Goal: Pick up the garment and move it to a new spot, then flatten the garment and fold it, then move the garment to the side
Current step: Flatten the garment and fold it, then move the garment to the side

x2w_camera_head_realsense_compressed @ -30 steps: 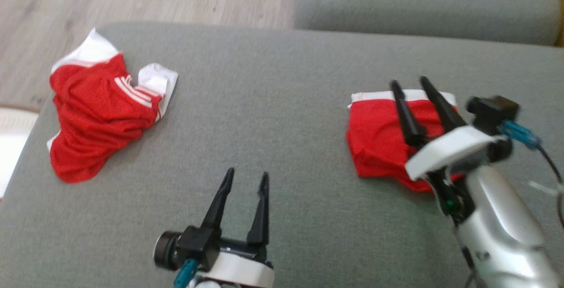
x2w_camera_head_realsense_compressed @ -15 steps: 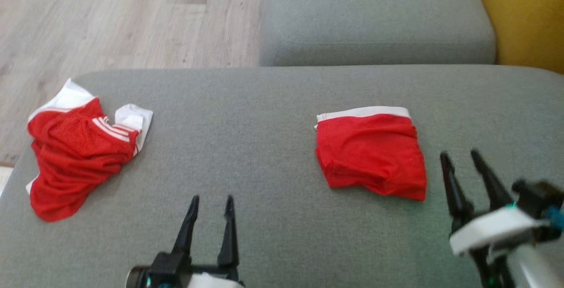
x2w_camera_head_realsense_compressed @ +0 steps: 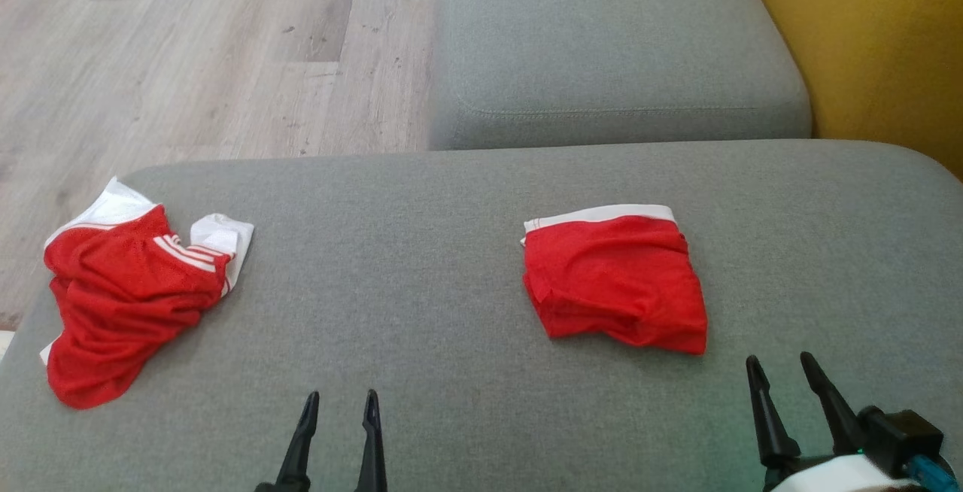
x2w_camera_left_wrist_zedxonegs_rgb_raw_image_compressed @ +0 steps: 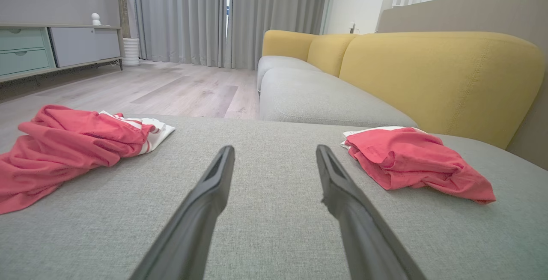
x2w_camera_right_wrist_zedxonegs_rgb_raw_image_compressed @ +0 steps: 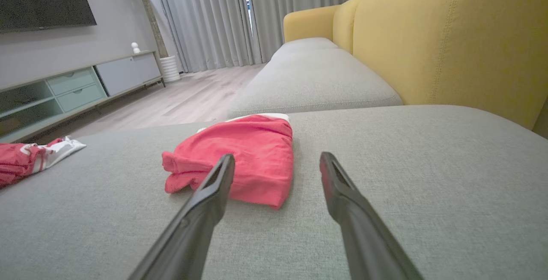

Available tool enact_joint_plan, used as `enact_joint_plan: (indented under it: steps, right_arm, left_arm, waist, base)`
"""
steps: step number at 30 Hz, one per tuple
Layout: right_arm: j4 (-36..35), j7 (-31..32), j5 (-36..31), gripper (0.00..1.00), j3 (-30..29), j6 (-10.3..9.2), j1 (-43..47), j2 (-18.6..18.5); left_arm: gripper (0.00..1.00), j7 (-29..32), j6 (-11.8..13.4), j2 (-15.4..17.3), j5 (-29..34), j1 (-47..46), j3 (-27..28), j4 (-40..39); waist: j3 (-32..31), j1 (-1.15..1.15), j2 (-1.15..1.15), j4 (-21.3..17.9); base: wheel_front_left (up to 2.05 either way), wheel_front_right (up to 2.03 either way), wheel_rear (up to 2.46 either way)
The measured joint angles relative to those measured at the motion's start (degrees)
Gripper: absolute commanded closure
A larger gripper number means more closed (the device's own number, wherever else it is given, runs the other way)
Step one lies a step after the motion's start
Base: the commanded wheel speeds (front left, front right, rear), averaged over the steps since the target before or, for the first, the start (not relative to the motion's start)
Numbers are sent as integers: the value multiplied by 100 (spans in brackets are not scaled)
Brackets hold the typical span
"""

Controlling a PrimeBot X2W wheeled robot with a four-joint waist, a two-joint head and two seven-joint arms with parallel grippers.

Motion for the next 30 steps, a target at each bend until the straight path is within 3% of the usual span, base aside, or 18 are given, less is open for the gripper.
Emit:
enact_joint_plan:
  steps: [19, 30]
  right_arm:
    - [-131, 0, -92, 0, -116, 0, 204, 209]
    - [189, 47, -83, 0, -92, 0, -105, 160]
  left_arm:
    - [0, 0, -144, 0, 53, 40, 65, 54]
    - [0, 0, -134, 0, 96, -38, -14, 24]
  waist:
    - [11, 0, 0, -5]
    - [527, 1, 0, 63]
  base:
    - [0, 0, 0]
    - [0, 0, 0]
